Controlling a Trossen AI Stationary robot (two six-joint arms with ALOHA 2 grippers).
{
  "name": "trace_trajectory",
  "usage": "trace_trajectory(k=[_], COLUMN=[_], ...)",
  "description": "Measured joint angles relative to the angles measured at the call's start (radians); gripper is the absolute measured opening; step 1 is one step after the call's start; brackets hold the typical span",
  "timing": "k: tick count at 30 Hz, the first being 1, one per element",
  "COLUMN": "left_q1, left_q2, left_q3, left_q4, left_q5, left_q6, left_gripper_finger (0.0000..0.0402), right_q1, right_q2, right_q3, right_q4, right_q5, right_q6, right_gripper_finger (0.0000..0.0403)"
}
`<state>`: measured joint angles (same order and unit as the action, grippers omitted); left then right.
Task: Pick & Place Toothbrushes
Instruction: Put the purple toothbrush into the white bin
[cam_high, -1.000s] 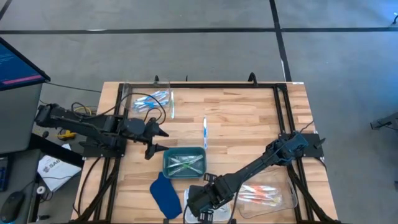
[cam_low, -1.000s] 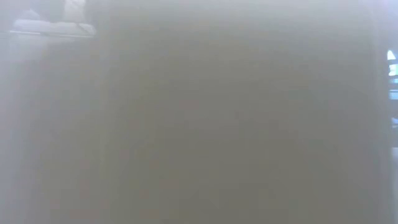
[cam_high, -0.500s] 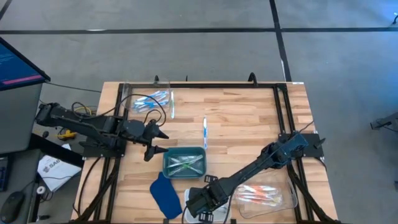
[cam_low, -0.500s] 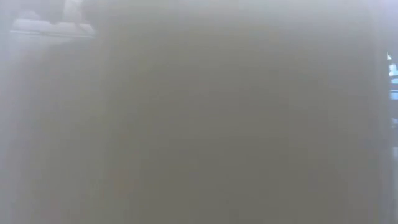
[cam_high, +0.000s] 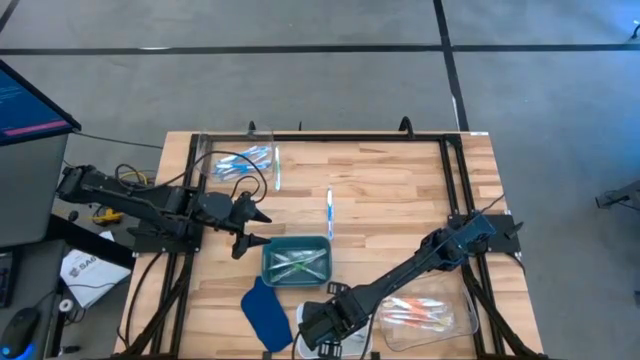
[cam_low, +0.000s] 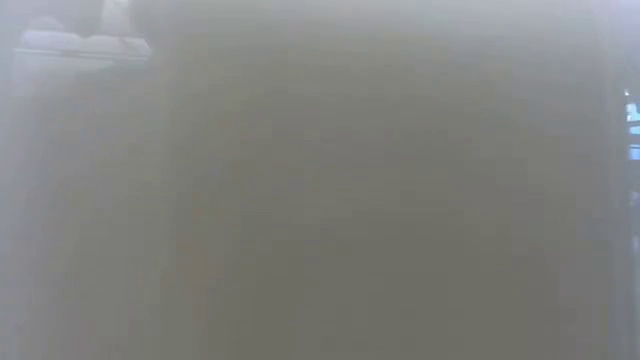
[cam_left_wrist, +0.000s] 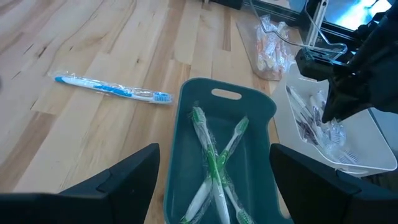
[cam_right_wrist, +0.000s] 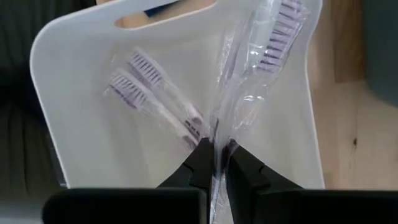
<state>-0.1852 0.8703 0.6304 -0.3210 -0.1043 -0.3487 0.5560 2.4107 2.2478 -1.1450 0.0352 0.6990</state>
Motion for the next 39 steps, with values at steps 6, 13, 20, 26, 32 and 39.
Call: trace_trajectory(k=[6, 13, 20, 26, 32, 39], left_q1=[0.000, 0.000, 0.000, 0.000, 0.000, 0.000], left_q2=[0.000, 0.000, 0.000, 0.000, 0.000, 0.000], left_q3=[0.000, 0.000, 0.000, 0.000, 0.000, 0.000], left_q4=[0.001, 0.002, 0.002, 0.002, 0.002, 0.002], left_q5=[0.000, 0.000, 0.000, -0.002, -0.002, -0.003], left_q6=[0.000, 0.001, 0.003, 0.003, 0.003, 0.003], left_gripper_finger=[0.0298, 0.0298, 0.0298, 0.0298, 0.0298, 0.0298], right_q1=[-0.002, -0.003, -0.009, -0.010, -0.015, -0.016], right_q2=[0.021, 0.066, 0.075, 0.075, 0.075, 0.076], right_q3=[-0.005, -0.007, -0.007, -0.009, -0.007, 0.051], right_q4=[0.015, -0.008, -0.009, -0.009, -0.011, -0.020], right_q5=[0.000, -0.035, -0.032, -0.037, -0.036, -0.034], right_q6=[-0.020, -0.039, -0.045, -0.055, -0.055, -0.082], right_gripper_finger=[0.0018, 0.0020, 0.0024, 0.0048, 0.0086, 0.0166])
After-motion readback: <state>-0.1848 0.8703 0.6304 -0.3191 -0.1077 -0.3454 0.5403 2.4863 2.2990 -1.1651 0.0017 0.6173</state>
